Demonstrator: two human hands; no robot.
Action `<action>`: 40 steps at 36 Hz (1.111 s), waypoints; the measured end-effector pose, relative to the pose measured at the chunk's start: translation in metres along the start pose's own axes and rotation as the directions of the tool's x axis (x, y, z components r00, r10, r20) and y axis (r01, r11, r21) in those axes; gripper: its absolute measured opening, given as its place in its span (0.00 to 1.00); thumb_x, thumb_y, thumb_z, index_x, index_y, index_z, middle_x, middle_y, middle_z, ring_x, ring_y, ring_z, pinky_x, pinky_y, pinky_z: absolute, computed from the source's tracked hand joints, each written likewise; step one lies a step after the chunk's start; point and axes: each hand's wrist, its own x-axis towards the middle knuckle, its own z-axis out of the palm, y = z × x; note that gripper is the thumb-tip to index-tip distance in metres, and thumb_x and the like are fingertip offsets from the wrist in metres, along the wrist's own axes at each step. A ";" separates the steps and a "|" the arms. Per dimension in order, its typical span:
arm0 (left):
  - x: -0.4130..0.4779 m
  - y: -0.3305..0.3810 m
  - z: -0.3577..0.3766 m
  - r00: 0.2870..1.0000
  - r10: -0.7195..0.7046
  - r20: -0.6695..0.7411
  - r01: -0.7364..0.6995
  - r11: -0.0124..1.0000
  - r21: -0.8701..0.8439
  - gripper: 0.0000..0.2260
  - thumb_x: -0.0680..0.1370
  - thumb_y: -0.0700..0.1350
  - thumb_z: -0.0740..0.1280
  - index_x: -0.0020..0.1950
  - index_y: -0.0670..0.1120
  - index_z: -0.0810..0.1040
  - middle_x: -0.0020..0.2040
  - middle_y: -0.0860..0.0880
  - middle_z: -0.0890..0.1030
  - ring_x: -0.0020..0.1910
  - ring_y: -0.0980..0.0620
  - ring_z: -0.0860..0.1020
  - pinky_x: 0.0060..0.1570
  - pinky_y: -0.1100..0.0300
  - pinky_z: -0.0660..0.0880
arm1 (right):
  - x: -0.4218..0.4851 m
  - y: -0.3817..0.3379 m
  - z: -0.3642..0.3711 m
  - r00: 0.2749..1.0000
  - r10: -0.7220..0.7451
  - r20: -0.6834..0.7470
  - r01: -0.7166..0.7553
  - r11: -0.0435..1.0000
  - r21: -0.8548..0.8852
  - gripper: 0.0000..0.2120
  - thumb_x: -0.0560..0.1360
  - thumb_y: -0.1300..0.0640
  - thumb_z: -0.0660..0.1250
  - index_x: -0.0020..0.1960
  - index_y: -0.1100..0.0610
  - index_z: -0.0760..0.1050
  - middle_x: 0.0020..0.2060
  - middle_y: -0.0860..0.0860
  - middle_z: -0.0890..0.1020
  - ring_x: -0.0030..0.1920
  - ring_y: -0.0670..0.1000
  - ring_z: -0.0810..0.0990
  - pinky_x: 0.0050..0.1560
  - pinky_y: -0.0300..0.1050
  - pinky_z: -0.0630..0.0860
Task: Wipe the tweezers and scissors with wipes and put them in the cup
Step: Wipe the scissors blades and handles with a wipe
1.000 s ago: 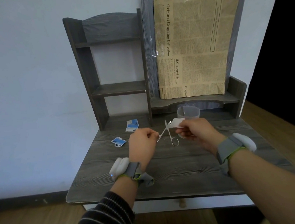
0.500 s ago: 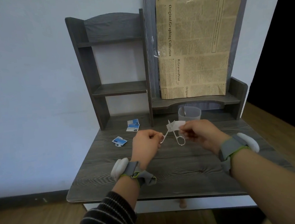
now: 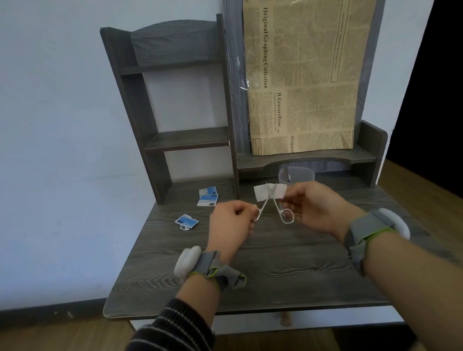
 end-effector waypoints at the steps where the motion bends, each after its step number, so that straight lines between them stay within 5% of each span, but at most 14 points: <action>1: 0.000 0.000 0.000 1.000 0.010 0.000 -0.010 1.000 0.007 0.07 0.78 0.44 0.65 0.41 0.49 0.79 0.34 0.49 0.79 0.31 0.57 0.75 0.40 0.61 0.78 | 0.000 0.001 0.001 1.000 -0.005 0.006 0.005 0.999 -0.040 0.05 0.75 0.64 0.61 0.45 0.62 0.76 0.35 0.53 0.76 0.35 0.47 0.72 0.38 0.40 0.70; 6: -0.003 0.002 0.003 0.998 0.065 -0.016 -0.065 0.997 0.037 0.05 0.78 0.43 0.64 0.45 0.48 0.80 0.34 0.51 0.79 0.31 0.57 0.75 0.38 0.64 0.77 | -0.001 0.005 0.008 0.998 -0.057 0.017 0.059 0.992 -0.113 0.05 0.73 0.64 0.67 0.39 0.60 0.77 0.30 0.51 0.74 0.30 0.45 0.71 0.27 0.34 0.69; 13: -0.004 0.004 0.002 0.992 0.123 -0.002 -0.121 0.978 0.170 0.06 0.78 0.45 0.65 0.49 0.47 0.81 0.34 0.54 0.78 0.31 0.58 0.75 0.40 0.64 0.77 | -0.006 0.005 0.017 0.992 -0.095 -0.082 0.098 0.994 0.043 0.07 0.72 0.68 0.67 0.36 0.63 0.75 0.19 0.49 0.78 0.17 0.42 0.74 0.20 0.31 0.70; 22: -0.003 0.006 0.001 0.991 0.132 -0.007 -0.127 0.966 0.226 0.07 0.78 0.44 0.64 0.50 0.46 0.81 0.36 0.52 0.79 0.31 0.58 0.75 0.41 0.63 0.77 | -0.005 0.009 0.022 0.984 -0.120 -0.130 0.126 0.991 0.034 0.04 0.71 0.66 0.69 0.38 0.62 0.76 0.33 0.55 0.78 0.25 0.46 0.78 0.22 0.34 0.72; 28: -0.004 0.008 -0.001 0.991 0.135 -0.008 -0.128 0.958 0.257 0.07 0.77 0.44 0.65 0.49 0.46 0.82 0.36 0.52 0.79 0.33 0.58 0.76 0.46 0.59 0.78 | -0.007 0.009 0.023 0.984 -0.098 -0.152 0.109 0.992 0.066 0.06 0.72 0.68 0.68 0.37 0.63 0.76 0.26 0.53 0.78 0.18 0.43 0.75 0.19 0.32 0.70; 34: -0.003 0.011 -0.001 0.990 0.140 0.009 -0.137 0.955 0.264 0.07 0.77 0.44 0.65 0.49 0.46 0.83 0.37 0.54 0.78 0.37 0.57 0.76 0.50 0.58 0.78 | 0.000 0.007 0.022 0.970 -0.104 -0.220 0.119 0.991 0.056 0.07 0.70 0.66 0.70 0.36 0.61 0.74 0.30 0.54 0.75 0.26 0.46 0.73 0.22 0.34 0.71; 40: -0.005 0.004 -0.004 0.993 0.120 0.019 -0.121 0.958 0.259 0.06 0.77 0.44 0.65 0.46 0.47 0.82 0.38 0.52 0.80 0.37 0.56 0.77 0.51 0.55 0.79 | -0.001 -0.005 0.013 0.935 -0.142 -0.326 0.161 0.986 0.032 0.07 0.70 0.61 0.71 0.39 0.57 0.73 0.35 0.52 0.76 0.37 0.47 0.74 0.48 0.46 0.73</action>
